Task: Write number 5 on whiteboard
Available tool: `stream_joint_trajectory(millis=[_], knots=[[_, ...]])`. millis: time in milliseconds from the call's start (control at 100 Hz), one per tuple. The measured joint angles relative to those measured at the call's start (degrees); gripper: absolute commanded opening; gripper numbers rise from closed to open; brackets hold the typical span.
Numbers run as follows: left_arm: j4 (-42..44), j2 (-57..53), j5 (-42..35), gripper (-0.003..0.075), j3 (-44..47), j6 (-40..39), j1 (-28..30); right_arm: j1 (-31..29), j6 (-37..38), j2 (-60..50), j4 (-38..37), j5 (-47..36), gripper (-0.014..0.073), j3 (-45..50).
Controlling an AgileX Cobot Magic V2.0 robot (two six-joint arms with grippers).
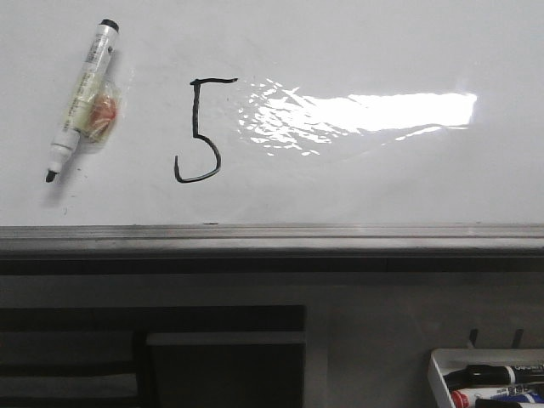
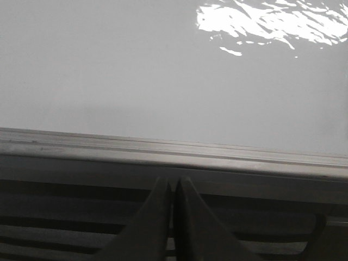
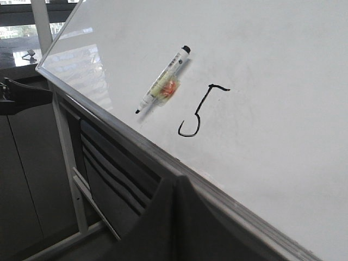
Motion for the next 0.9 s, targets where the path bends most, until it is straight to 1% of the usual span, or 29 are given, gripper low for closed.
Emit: stream_joint_trajectory(millis=[360,440,510,580,650,900], knots=[[0.00,0.00,0.00,-0.0020,0.00,0.00,0.00,0.00,0.00,0.00,0.00,-0.12,-0.0050,0.00],[0.00,0.00,0.00,-0.0020,0.00,0.00,0.00,-0.82,0.00,0.00,0.00,-0.12,-0.0050,0.00],[0.00,0.00,0.00,-0.0020,0.00,0.00,0.00,-2.73,0.00,0.00,0.00,-0.12,-0.0050,0.00],[0.00,0.00,0.00,-0.0020,0.00,0.00,0.00,-6.33,0.00,0.00,0.00,-0.12,-0.0050,0.00],[0.00,0.00,0.00,-0.0020,0.00,0.00,0.00,-11.53,0.00,0.00,0.00,-0.15,-0.0050,0.00],[0.00,0.00,0.00,-0.0020,0.00,0.00,0.00,-35.44,0.00,0.00,0.00,-0.24,-0.0050,0.00]])
